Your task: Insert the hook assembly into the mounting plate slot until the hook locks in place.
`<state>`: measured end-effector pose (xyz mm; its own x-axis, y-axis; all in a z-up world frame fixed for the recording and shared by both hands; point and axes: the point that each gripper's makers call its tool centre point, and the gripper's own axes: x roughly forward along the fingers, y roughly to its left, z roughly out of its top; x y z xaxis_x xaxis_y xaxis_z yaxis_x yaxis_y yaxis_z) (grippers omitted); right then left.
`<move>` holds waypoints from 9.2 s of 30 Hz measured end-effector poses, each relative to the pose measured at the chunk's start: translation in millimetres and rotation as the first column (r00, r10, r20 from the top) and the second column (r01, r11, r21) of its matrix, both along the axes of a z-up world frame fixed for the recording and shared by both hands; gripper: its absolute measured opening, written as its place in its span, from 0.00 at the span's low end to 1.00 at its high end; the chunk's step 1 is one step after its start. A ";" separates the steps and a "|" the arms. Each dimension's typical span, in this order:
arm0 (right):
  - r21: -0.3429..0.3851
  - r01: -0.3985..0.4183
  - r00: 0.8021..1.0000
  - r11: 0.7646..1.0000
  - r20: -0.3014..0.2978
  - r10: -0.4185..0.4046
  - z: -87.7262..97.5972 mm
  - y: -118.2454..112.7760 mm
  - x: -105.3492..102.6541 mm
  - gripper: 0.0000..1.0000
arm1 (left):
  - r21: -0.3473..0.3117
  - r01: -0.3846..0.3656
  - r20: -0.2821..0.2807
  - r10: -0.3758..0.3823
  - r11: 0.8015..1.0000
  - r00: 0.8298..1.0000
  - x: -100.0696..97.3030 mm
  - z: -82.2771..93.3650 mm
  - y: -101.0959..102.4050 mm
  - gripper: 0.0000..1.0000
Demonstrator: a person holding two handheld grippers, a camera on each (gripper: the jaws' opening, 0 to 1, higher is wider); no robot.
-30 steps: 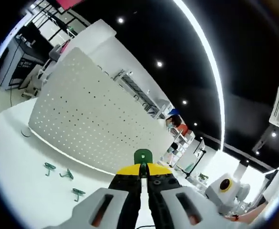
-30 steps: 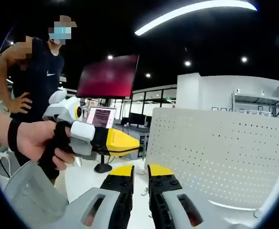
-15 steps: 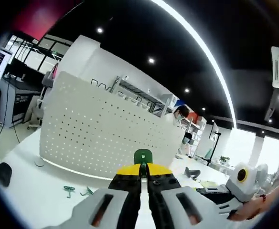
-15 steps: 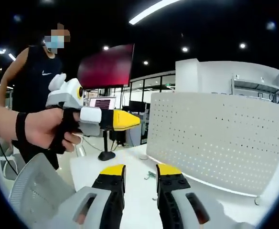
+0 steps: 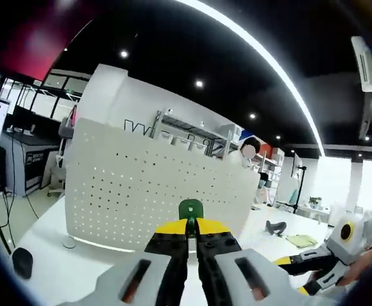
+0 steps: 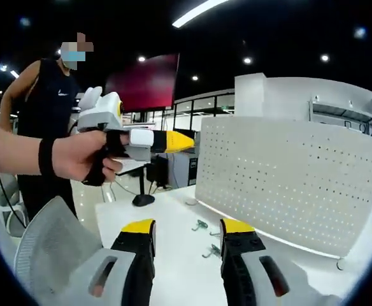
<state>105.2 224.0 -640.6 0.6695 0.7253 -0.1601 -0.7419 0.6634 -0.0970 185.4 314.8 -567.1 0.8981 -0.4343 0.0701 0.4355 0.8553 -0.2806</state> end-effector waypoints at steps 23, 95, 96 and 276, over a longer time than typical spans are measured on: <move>0.002 0.009 1.000 1.000 -0.021 -0.009 1.0 -11.6 6.2 0.50 | 0.187 -0.117 0.049 0.110 0.975 0.993 62.1 16.4 11.4 0.03; 0.042 0.101 0.992 0.994 -0.080 -0.098 -23.8 -37.8 29.7 0.46 | 0.258 -0.321 0.126 0.298 0.911 0.946 185.8 60.2 33.0 0.03; 0.041 0.100 0.992 0.994 -0.080 -0.097 -23.7 -37.3 29.7 0.46 | 0.260 -0.323 0.126 0.300 0.910 0.946 187.7 60.8 33.6 0.03; -0.080 0.014 0.987 0.997 -0.161 -0.026 -56.4 -5.9 48.3 0.37 | 0.279 0.038 -0.050 -0.025 0.959 0.998 70.9 -54.3 -6.2 0.22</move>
<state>153.5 218.0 -697.0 0.6443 0.6930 -0.3234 -0.7387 0.6734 -0.0286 256.3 308.6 -621.4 0.8832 -0.4584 -0.0986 0.4555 0.8887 -0.0518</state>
